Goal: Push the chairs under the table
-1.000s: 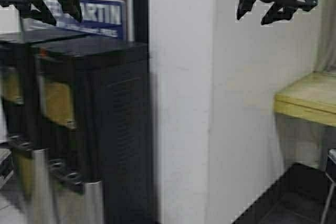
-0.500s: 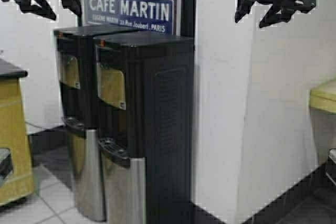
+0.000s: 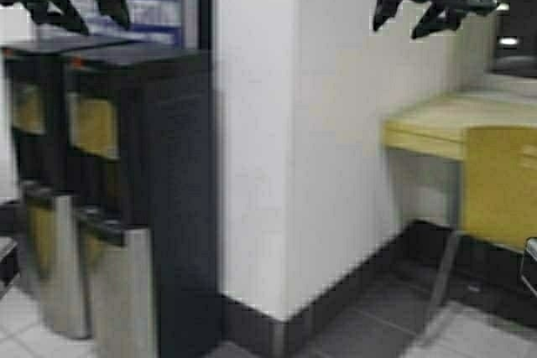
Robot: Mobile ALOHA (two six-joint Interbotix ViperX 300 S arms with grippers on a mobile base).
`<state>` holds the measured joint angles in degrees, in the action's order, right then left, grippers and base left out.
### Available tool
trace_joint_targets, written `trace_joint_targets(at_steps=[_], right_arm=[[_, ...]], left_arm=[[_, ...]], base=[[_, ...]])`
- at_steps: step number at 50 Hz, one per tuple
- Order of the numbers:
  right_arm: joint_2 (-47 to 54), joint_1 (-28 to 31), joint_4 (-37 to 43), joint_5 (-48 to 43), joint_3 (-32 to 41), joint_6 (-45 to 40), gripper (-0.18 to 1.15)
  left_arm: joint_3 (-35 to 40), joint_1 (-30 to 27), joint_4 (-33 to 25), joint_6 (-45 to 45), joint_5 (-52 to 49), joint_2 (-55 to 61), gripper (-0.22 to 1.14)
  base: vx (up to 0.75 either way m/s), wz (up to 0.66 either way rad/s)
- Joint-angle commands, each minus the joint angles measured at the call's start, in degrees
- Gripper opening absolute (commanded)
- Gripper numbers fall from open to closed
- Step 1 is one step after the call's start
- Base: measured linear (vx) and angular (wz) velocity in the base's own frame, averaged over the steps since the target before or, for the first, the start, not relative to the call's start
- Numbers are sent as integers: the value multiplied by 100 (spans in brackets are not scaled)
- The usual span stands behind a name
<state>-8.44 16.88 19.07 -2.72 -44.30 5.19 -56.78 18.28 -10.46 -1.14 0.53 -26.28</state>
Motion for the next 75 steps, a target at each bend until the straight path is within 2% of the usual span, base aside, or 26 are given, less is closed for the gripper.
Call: trace_joint_targets(at_steps=[1, 27, 75], right_arm=[[105, 26, -18, -26, 202, -9, 89], [246, 26, -149, 97, 114, 70, 89], [202, 26, -123, 571, 316, -396, 89]], left_arm=[[62, -9, 0, 9, 18, 9, 89], [141, -9, -62, 35, -35, 202, 89], [237, -9, -70, 53, -35, 527, 89]], base=[[-34, -49], [-26, -32], [-14, -37]])
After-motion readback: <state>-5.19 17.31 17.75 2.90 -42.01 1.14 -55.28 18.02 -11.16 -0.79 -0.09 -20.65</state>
